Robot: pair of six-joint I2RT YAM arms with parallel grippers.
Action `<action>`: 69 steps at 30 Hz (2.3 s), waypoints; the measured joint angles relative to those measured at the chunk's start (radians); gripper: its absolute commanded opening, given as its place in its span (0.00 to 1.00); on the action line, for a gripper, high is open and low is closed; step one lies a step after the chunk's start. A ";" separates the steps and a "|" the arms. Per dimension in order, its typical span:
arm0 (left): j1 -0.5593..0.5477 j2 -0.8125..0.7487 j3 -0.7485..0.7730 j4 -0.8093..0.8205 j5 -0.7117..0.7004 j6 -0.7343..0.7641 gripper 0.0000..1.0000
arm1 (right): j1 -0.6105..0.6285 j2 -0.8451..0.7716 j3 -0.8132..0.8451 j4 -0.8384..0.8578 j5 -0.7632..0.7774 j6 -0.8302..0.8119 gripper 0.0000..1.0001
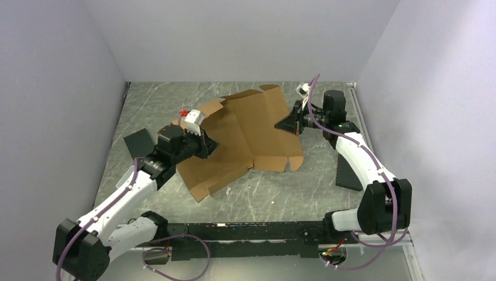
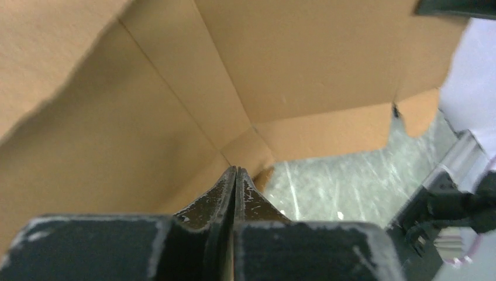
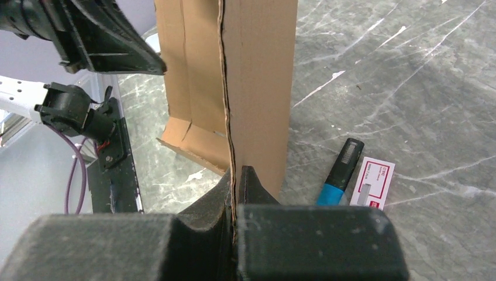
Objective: Fold the paper box
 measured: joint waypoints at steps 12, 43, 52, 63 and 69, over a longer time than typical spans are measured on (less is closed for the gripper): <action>-0.017 0.204 0.077 0.233 -0.318 0.046 0.15 | 0.000 0.000 -0.001 0.004 0.000 0.003 0.00; 0.053 0.530 0.296 0.330 -0.222 0.048 0.14 | 0.010 0.000 -0.001 0.004 -0.009 0.002 0.00; 0.055 0.545 0.317 0.303 -0.192 0.027 0.20 | 0.010 0.000 -0.001 -0.002 0.002 -0.007 0.00; 0.056 0.106 0.283 0.016 -0.037 -0.068 0.38 | 0.010 -0.002 -0.001 -0.005 0.035 -0.043 0.00; 0.058 -0.216 0.196 -0.241 -0.108 -0.081 0.53 | 0.010 -0.002 -0.001 -0.006 0.046 -0.050 0.00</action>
